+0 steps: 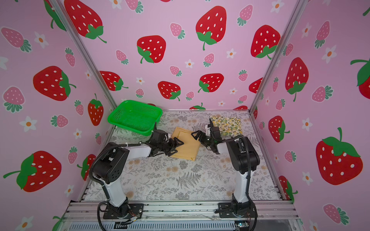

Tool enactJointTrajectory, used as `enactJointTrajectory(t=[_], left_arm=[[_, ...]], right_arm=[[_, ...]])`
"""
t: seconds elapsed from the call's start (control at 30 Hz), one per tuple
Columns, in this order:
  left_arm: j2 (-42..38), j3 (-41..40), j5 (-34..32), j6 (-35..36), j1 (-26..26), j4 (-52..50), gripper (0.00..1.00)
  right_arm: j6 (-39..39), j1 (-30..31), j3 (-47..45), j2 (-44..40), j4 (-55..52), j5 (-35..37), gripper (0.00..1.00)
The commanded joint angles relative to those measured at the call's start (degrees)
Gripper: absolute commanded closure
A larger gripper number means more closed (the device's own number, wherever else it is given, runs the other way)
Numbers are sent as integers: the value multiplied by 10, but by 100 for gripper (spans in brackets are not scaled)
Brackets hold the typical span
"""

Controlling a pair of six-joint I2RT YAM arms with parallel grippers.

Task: Fold and stack skirts
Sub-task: Rotate the skirt at the center of the table.

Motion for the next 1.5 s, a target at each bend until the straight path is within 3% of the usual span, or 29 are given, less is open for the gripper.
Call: enactJointTrajectory(t=[0.0,0.2,0.43,0.6,0.7,0.83,0.97,1.27,1.47], left_arm=[[35,32,-9,32,15,-88,12],[72,113,-5,68,24,-162,12],[109,186,-5,91,29,-210,13],[131,242,16,103,29,-225,13],[127,270,35,105,29,-227,13],[82,285,51,120,30,-253,13],[13,249,61,109,31,-244,11],[-84,89,72,84,29,-183,11],[-86,11,64,88,33,-151,11]], right_arm=[[26,10,-61,-30,31,36,0],[64,58,-162,-82,96,80,0],[118,168,-242,-102,187,151,0],[114,250,-240,-117,183,204,0],[74,274,-208,-146,123,222,0],[-7,273,-166,-223,11,265,0],[-78,253,-112,-274,-77,276,0],[-113,163,-89,-277,-126,235,0],[-143,145,-69,-257,-196,254,0]])
